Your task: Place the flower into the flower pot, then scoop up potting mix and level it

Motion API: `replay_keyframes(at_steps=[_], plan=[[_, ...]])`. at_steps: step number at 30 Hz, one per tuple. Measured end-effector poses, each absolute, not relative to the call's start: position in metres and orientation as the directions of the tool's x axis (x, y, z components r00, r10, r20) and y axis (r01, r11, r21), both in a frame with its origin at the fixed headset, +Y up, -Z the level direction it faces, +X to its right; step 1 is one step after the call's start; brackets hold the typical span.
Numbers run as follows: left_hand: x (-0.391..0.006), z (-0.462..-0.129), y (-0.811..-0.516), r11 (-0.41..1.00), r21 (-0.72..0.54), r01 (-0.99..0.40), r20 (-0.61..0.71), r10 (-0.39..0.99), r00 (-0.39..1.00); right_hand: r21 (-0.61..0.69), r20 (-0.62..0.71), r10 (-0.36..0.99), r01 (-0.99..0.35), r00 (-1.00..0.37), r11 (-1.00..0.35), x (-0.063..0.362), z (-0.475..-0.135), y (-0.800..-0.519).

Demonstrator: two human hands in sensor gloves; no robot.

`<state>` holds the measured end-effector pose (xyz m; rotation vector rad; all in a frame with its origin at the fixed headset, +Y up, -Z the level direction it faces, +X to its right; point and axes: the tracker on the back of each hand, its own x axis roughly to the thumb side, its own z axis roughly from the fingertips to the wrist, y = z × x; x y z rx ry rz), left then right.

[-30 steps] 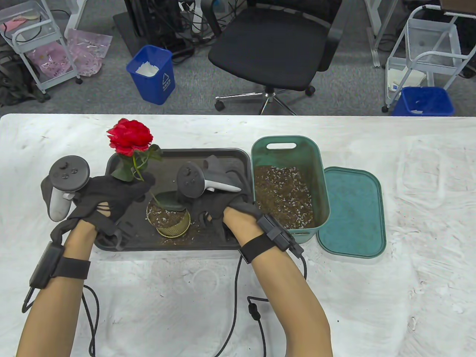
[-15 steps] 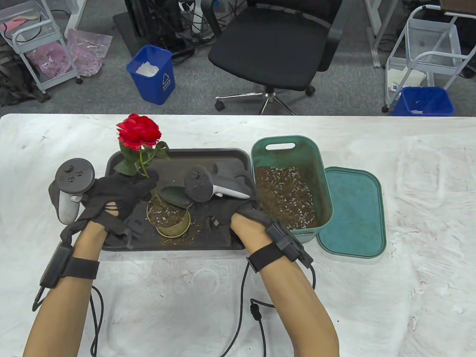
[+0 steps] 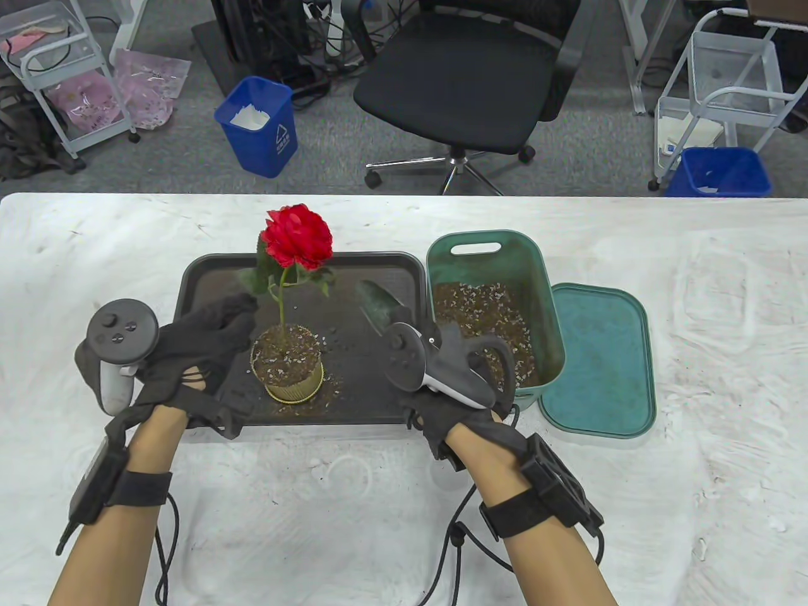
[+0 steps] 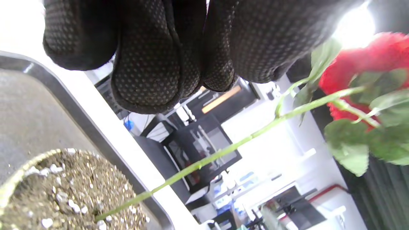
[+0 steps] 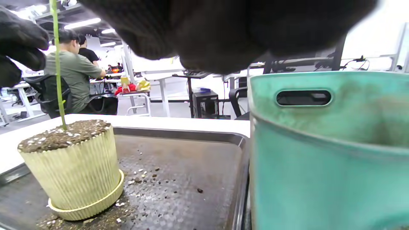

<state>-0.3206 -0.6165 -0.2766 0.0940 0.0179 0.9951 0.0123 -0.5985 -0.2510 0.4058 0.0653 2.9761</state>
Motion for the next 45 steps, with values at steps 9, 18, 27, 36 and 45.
replay_keyframes(at_steps=[9, 18, 27, 36, 45], plan=[[-0.361, -0.228, -0.640, 0.590, 0.257, -0.766, 0.130, 0.764, 0.632, 0.141, 0.090, 0.151, -0.138, -0.984, -0.980, -0.025, -0.244, -0.647], [-0.384, -0.214, -0.664, 0.668, 0.307, -0.678, 0.081, 0.691, 0.718, 0.246, -0.141, -0.093, 0.056, -0.986, -0.968, -0.077, -0.300, -0.707], [-0.384, -0.216, -0.676, 0.695, 0.277, -0.663, 0.049, 0.679, 0.732, 0.156, -0.180, -0.269, 0.242, -0.946, -0.958, -0.100, -0.319, -0.729], [-0.379, -0.216, -0.682, 0.710, 0.251, -0.658, 0.051, 0.669, 0.742, 0.060, -0.059, -0.337, 0.334, -0.940, -0.941, -0.109, -0.296, -0.719], [-0.369, -0.215, -0.680, 0.789, 0.248, -0.561, 0.075, 0.562, 0.824, -0.201, 0.170, -0.067, 0.032, -0.983, -0.979, -0.066, -0.221, -0.657]])
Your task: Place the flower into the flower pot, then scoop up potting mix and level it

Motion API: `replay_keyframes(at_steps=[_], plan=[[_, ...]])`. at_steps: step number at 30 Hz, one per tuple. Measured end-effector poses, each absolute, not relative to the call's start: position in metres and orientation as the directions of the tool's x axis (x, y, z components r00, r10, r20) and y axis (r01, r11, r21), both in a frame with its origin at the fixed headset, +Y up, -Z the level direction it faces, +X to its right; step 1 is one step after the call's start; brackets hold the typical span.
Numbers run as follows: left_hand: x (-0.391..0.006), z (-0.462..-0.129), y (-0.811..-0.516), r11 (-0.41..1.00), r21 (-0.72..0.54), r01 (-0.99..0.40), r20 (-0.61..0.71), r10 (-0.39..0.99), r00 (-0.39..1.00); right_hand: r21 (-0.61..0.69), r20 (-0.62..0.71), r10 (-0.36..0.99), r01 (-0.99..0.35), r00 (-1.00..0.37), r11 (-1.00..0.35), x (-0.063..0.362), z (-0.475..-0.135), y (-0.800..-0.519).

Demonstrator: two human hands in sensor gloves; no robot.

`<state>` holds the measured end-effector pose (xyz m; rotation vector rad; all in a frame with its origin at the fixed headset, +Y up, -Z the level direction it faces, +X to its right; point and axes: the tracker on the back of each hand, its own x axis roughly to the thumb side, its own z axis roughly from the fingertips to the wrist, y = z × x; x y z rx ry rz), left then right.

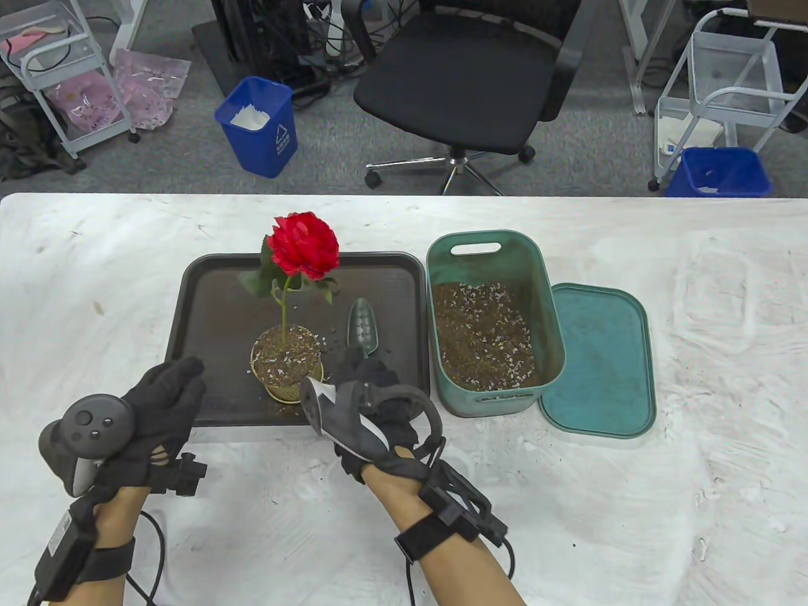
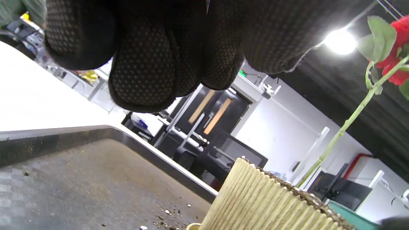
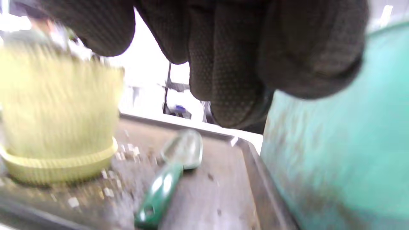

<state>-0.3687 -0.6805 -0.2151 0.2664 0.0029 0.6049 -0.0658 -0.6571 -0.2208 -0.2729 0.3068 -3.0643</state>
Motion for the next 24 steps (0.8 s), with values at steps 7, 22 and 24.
replay_keyframes(at_steps=[7, 22, 24], plan=[[-0.364, -0.212, -0.678, 0.811, 0.271, -0.519, 0.082, 0.518, 0.852, -0.462, 0.161, 0.121, -0.183, -0.980, -0.868, 0.036, -0.162, -0.582], [-0.357, -0.215, -0.685, 0.872, 0.251, -0.421, 0.051, 0.422, 0.905, -0.519, -0.523, 0.411, -0.103, -0.747, -0.848, 0.285, -0.184, -0.657], [-0.356, -0.219, -0.690, 0.886, 0.218, -0.410, 0.047, 0.410, 0.911, -0.403, -0.601, 0.338, -0.090, -0.724, -0.911, 0.295, -0.195, -0.682]])
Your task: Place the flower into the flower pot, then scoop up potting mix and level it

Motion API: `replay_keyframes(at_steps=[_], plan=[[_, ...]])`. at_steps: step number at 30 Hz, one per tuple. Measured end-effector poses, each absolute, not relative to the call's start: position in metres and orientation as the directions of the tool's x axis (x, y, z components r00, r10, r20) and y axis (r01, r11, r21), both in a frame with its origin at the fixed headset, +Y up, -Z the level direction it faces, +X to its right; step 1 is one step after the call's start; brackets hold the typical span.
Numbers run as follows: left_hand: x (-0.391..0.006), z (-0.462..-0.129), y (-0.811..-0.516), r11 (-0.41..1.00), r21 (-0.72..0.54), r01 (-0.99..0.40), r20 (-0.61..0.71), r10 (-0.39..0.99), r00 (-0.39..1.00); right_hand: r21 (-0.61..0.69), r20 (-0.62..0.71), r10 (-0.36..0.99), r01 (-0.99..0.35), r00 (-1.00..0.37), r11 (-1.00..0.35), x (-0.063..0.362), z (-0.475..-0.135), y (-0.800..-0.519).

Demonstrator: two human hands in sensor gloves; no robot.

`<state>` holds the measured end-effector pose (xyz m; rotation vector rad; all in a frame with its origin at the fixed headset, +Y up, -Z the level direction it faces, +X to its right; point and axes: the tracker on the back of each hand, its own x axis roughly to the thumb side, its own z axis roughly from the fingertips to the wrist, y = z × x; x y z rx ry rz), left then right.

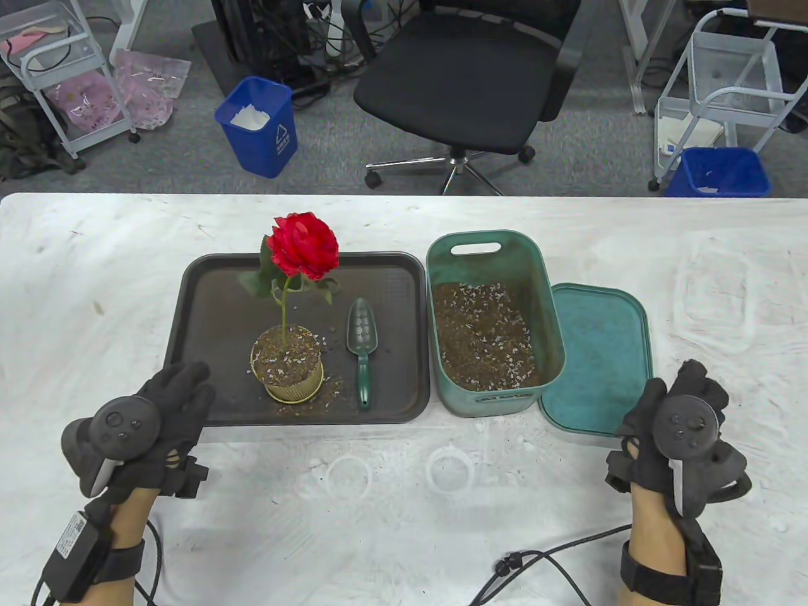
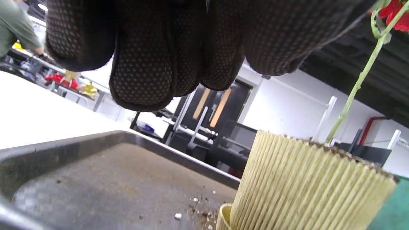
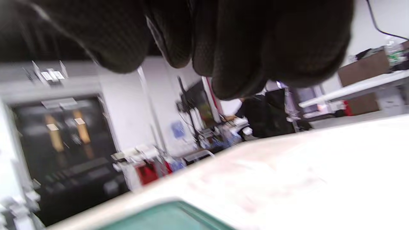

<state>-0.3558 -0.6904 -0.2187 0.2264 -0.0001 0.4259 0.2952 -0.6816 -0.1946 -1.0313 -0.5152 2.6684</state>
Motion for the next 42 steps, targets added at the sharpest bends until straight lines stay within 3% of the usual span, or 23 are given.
replay_keyframes(at_steps=[5, 8, 17, 28, 30, 35, 40, 42], plan=[[-0.353, -0.222, -0.698, 0.903, 0.182, -0.389, 0.045, 0.387, 0.921, -0.130, -0.728, 0.165, -0.101, -0.666, -0.986, 0.308, -0.210, -0.720], [-0.352, -0.221, -0.698, 0.906, 0.178, -0.385, 0.048, 0.382, 0.923, -0.047, -0.765, 0.110, -0.115, -0.635, -0.992, 0.315, -0.213, -0.736], [-0.346, -0.222, -0.703, 0.923, 0.160, -0.350, 0.063, 0.345, 0.937, 0.036, -0.797, 0.051, -0.132, -0.602, -0.991, 0.320, -0.220, -0.756], [-0.343, -0.223, -0.704, 0.912, 0.166, -0.375, 0.062, 0.370, 0.927, 0.028, -0.808, 0.047, -0.118, -0.587, -0.993, 0.320, -0.226, -0.757], [-0.343, -0.223, -0.704, 0.911, 0.170, -0.377, 0.064, 0.371, 0.926, -0.033, -0.818, 0.088, -0.108, -0.568, -0.994, 0.320, -0.224, -0.752], [-0.346, -0.223, -0.704, 0.904, 0.178, -0.390, 0.056, 0.386, 0.921, -0.302, -0.764, 0.339, -0.161, -0.549, -0.940, 0.320, -0.216, -0.740], [-0.349, -0.223, -0.703, 0.896, 0.188, -0.402, 0.048, 0.400, 0.915, -0.572, -0.592, 0.650, -0.320, -0.477, -0.755, 0.327, -0.206, -0.734], [-0.349, -0.223, -0.703, 0.895, 0.189, -0.404, 0.046, 0.403, 0.914, -0.589, -0.556, 0.710, -0.398, -0.432, -0.704, 0.329, -0.204, -0.732]])
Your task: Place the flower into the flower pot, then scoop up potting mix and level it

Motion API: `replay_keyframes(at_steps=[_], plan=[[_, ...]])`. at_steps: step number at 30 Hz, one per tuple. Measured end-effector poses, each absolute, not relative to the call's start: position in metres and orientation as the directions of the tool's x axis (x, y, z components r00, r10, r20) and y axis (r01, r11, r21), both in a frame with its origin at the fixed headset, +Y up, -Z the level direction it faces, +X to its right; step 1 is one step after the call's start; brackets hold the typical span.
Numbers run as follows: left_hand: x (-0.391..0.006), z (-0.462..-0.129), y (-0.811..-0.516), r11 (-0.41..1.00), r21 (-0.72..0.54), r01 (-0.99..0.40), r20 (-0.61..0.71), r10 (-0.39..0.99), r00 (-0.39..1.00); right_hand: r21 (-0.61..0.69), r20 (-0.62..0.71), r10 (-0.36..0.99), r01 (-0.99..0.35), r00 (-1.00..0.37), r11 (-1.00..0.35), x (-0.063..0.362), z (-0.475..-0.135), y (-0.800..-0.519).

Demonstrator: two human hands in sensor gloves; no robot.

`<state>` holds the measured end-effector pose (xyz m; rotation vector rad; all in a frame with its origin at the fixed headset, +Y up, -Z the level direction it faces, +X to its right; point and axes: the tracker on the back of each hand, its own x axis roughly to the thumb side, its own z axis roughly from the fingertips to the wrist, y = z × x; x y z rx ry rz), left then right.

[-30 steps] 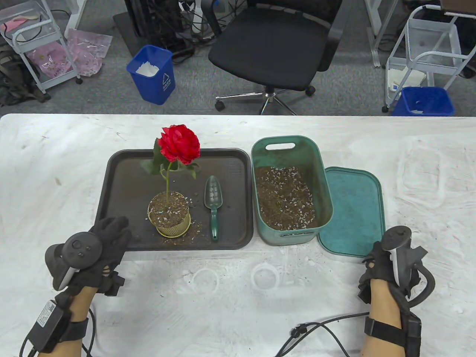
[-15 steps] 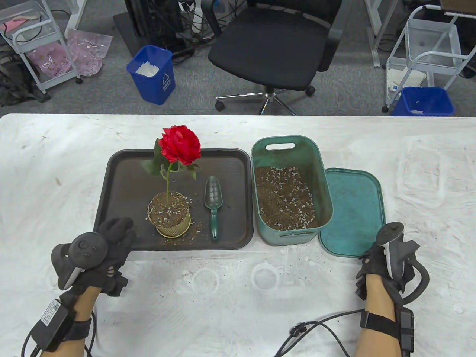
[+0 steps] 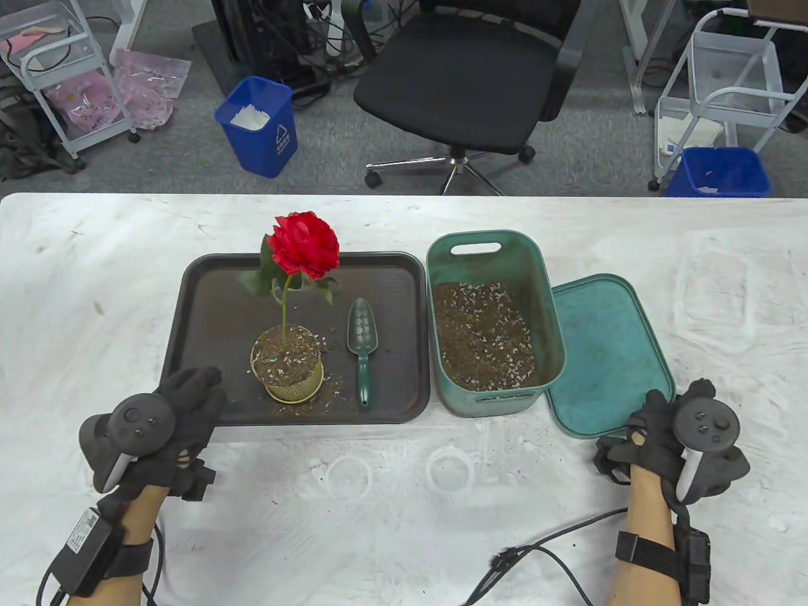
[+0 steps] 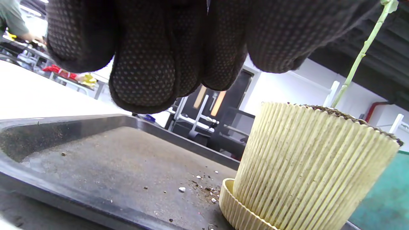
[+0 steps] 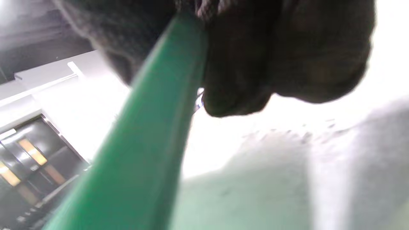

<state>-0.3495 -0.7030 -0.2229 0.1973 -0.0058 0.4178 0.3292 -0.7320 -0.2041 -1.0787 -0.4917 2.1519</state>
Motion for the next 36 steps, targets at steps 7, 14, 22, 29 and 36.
replay_keyframes(at_steps=[7, 14, 22, 29, 36], plan=[[-0.351, -0.222, -0.700, 0.892, 0.202, -0.405, 0.045, 0.405, 0.913, -0.678, -0.247, 0.776, -0.469, -0.580, -0.566, 0.302, -0.193, -0.688], [-0.355, -0.220, -0.696, 0.880, 0.219, -0.421, 0.047, 0.421, 0.906, -0.794, -0.102, 0.401, -0.169, -0.910, -0.585, 0.223, -0.164, -0.617], [-0.357, -0.219, -0.695, 0.878, 0.228, -0.420, 0.057, 0.419, 0.906, -0.868, 0.005, -0.063, 0.027, -0.998, -0.496, 0.137, -0.145, -0.605], [-0.355, -0.219, -0.695, 0.880, 0.227, -0.417, 0.070, 0.412, 0.908, -0.822, 0.149, -0.212, -0.002, -0.966, -0.569, 0.104, -0.150, -0.656], [-0.356, -0.218, -0.695, 0.880, 0.227, -0.416, 0.069, 0.412, 0.909, -0.826, 0.222, -0.373, 0.029, -0.901, -0.563, 0.092, -0.152, -0.686]])
